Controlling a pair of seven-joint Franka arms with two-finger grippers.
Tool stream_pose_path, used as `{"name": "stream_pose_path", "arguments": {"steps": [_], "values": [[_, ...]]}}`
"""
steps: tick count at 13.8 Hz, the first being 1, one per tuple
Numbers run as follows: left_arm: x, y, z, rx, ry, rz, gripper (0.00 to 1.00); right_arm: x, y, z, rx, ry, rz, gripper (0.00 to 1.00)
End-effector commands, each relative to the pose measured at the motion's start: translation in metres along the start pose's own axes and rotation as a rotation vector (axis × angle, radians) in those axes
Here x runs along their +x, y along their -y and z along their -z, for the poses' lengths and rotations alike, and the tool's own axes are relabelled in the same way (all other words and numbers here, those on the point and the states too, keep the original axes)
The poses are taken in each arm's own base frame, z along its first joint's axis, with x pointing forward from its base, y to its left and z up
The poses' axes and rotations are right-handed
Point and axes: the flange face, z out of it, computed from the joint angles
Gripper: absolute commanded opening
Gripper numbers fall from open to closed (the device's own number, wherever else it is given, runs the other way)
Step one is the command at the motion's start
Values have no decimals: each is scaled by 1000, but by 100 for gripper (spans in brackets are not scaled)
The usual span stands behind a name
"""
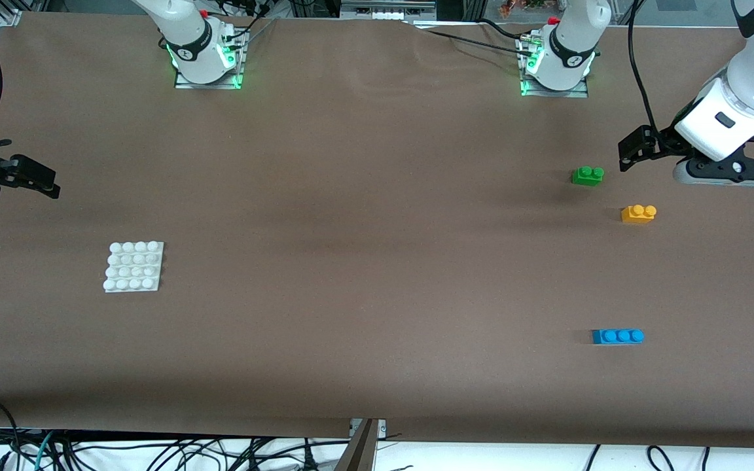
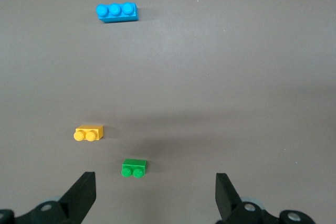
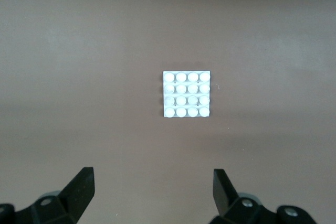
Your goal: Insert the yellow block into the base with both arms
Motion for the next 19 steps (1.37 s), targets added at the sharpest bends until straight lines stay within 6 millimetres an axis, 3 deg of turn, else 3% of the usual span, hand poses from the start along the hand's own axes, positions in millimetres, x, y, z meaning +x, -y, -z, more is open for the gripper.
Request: {"name": "stream_pose_path", "arguments": {"steps": [1, 19], "values": [[2, 0, 6, 26, 1, 5, 100, 0, 0, 4, -14, -12, -4, 100], [4, 2, 11, 27, -12, 39, 100, 0, 0, 3, -39, -7, 1, 100]]}}
